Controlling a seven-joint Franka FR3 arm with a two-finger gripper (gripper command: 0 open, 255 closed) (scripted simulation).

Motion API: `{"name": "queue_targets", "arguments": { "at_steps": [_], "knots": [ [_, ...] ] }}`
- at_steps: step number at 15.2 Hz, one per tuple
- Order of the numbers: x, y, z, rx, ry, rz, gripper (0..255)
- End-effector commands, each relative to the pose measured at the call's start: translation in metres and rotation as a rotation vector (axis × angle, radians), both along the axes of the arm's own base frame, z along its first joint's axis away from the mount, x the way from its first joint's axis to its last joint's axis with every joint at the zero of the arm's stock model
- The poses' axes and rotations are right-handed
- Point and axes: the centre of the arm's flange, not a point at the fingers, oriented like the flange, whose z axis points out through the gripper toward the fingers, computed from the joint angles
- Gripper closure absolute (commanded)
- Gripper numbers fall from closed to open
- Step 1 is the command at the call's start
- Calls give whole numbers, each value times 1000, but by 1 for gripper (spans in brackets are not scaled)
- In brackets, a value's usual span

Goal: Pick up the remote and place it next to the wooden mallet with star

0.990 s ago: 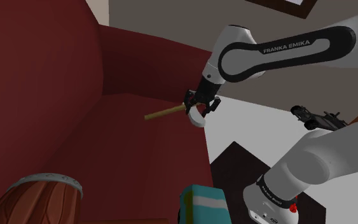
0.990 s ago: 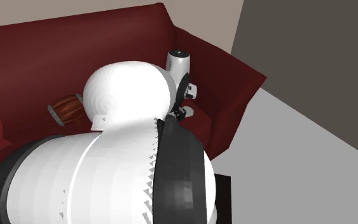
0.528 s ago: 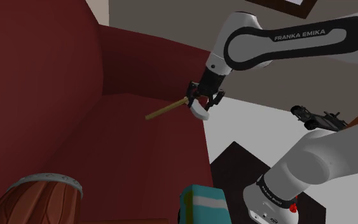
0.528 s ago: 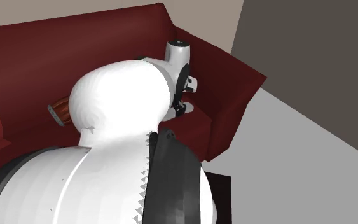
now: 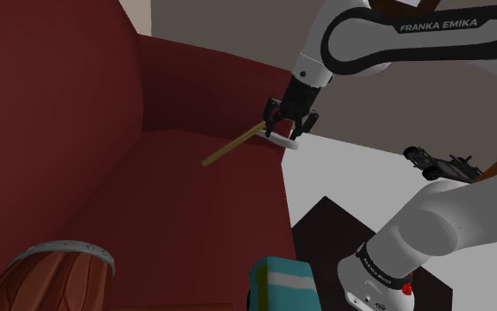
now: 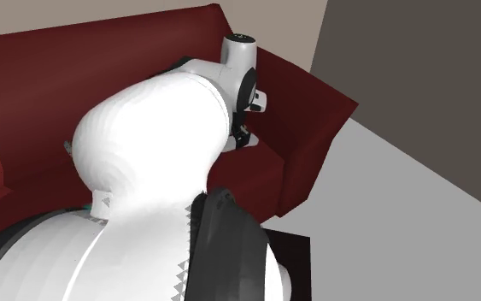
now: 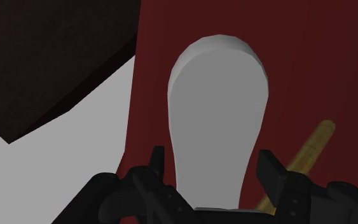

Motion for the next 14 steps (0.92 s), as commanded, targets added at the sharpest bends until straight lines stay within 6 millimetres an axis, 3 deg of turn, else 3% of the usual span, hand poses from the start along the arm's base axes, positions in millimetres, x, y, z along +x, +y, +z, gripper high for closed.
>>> {"name": "queue_targets", "arguments": {
  "at_steps": [1,14],
  "knots": [
    [0,0,11,0,0,0,255],
    [0,0,76,0,0,0,255]
  ]
}}
